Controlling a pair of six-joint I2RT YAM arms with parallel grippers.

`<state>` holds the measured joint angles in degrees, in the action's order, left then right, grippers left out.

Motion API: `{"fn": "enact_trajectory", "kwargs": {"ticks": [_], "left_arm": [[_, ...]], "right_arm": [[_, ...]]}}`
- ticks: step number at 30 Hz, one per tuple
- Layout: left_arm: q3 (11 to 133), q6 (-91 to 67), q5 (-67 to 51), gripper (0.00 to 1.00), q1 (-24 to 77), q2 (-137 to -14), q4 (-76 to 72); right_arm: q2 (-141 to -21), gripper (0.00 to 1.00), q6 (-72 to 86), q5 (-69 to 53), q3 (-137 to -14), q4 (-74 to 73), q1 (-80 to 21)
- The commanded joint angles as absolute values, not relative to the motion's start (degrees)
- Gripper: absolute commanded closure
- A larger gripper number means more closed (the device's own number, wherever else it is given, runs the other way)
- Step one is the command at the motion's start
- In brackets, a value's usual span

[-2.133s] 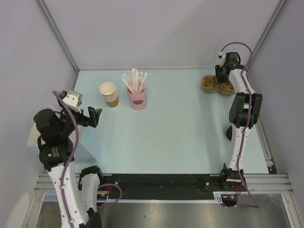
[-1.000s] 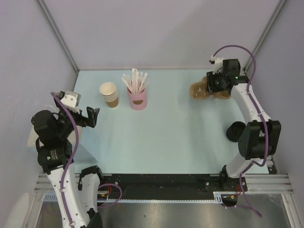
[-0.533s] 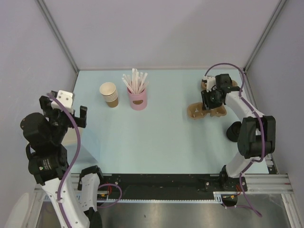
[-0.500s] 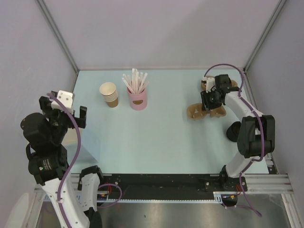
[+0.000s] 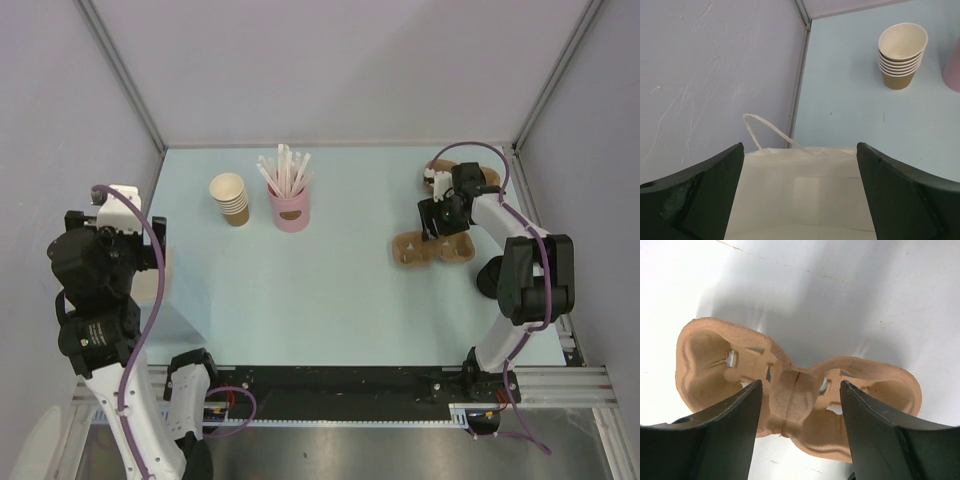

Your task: Pack the takeout coffee

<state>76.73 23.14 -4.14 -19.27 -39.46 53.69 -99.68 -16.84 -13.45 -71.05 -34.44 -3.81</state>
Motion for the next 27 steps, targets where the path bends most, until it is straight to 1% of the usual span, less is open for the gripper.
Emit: {"fn": "enact_trajectory", "kwargs": {"ticks": [1, 9, 12, 13, 14, 17, 18, 20, 21, 23, 24, 27], "left_arm": [[77.2, 19.5, 1.7, 0.01, -19.7, -41.2, 51.3], [74.9, 16.3, 0.5, 0.02, -19.7, -41.7, 52.5], [72.8, 15.8, -2.2, 0.09, -19.7, -41.8, 52.9], [72.3, 15.6, -2.5, 0.14, -19.7, -41.9, 52.7], [71.8, 15.5, -2.8, 0.18, -19.7, -42.1, 52.4], [70.5, 15.0, -3.9, 0.23, -19.7, -42.7, 51.2], [70.1, 14.9, -4.5, 0.27, -19.7, -43.1, 50.8], [70.0, 14.8, -4.7, 0.32, -19.7, -43.3, 49.8], [70.0, 14.8, -4.7, 0.38, -19.7, -43.8, 49.7], [70.1, 14.9, -5.0, 0.46, -19.7, -44.0, 49.2], [70.2, 14.8, -5.3, 0.55, -19.7, -44.0, 49.0], [70.1, 14.6, -6.1, 0.67, -19.7, -43.8, 48.8]], "right_arm": [[-97.4, 0.32, -17.8, -14.9, -71.1, -33.6, -3.7], [-96.6, 0.32, -17.6, -15.9, -70.8, -33.4, -2.9], [-96.3, 0.32, -17.5, -16.2, -70.8, -33.5, -2.7], [-96.3, 0.32, -17.4, -16.3, -70.8, -33.4, -2.8], [-96.2, 0.32, -17.4, -16.4, -70.8, -33.5, -2.6], [-95.6, 0.32, -17.3, -16.7, -70.8, -33.4, -2.4], [-95.5, 0.32, -17.2, -16.8, -70.8, -33.5, -2.3], [-94.9, 0.32, -17.3, -17.2, -70.8, -33.6, -2.0], [-94.8, 0.32, -17.2, -17.4, -70.8, -33.7, -1.8], [-94.7, 0.32, -17.1, -17.8, -70.8, -33.7, -1.8], [-94.7, 0.32, -17.1, -17.9, -70.8, -33.8, -1.4], [-94.7, 0.32, -17.1, -18.5, -70.8, -33.8, -1.0]]}}
